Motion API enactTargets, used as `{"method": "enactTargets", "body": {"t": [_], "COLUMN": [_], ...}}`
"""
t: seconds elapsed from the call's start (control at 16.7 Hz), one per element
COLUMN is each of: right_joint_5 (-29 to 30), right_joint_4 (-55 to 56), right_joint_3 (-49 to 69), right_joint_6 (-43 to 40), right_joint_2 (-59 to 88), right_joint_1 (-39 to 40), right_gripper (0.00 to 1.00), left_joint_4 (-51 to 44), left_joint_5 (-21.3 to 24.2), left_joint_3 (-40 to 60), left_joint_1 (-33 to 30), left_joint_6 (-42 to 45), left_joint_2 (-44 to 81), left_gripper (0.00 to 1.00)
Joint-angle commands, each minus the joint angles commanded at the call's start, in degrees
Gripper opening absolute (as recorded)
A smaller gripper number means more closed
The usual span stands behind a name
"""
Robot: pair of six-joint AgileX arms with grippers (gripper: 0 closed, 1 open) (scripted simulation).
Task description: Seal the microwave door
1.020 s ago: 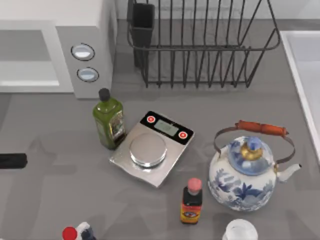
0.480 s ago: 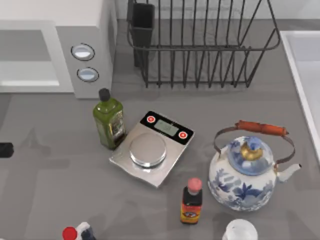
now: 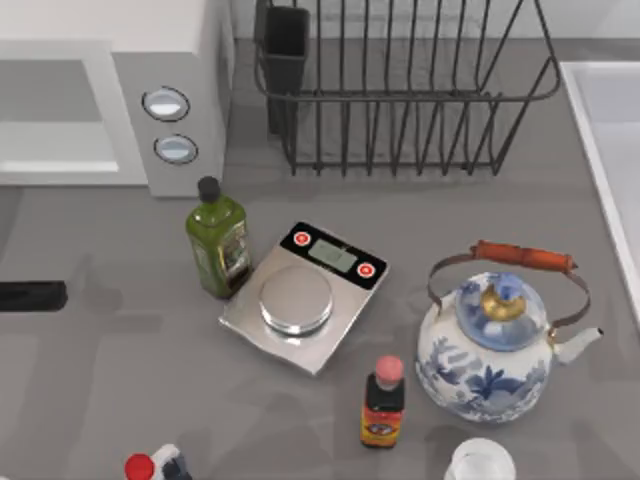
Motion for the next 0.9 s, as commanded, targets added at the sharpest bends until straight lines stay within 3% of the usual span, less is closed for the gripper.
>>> {"method": "enactTargets", "body": {"t": [0.24,0.42,0.6,0.9], "right_joint_5": [0.0,0.0,0.0,0.0], "right_joint_4": [0.0,0.0,0.0,0.0], "right_joint_3": [0.0,0.0,0.0,0.0], "right_joint_6": [0.0,0.0,0.0,0.0], "right_joint_2": [0.0,0.0,0.0,0.0], "right_joint_1": [0.0,0.0,0.0,0.0], "right_gripper": [1.0,1.0,1.0,1.0], "left_joint_4": [-0.2,-3.5,-10.8,-27.9], "left_joint_5": [0.2,3.1,9.4,24.0], "left_joint_3": [0.2,3.9,12.9,34.4], "left_joint_1": [0.3,3.9,12.6,34.2], "left_joint_6": [0.0,3.1,9.9,25.0], "left_joint_2": [-0.1,3.6,12.8,36.1], "left_gripper": [0.0,0.0,0.0,0.0]}}
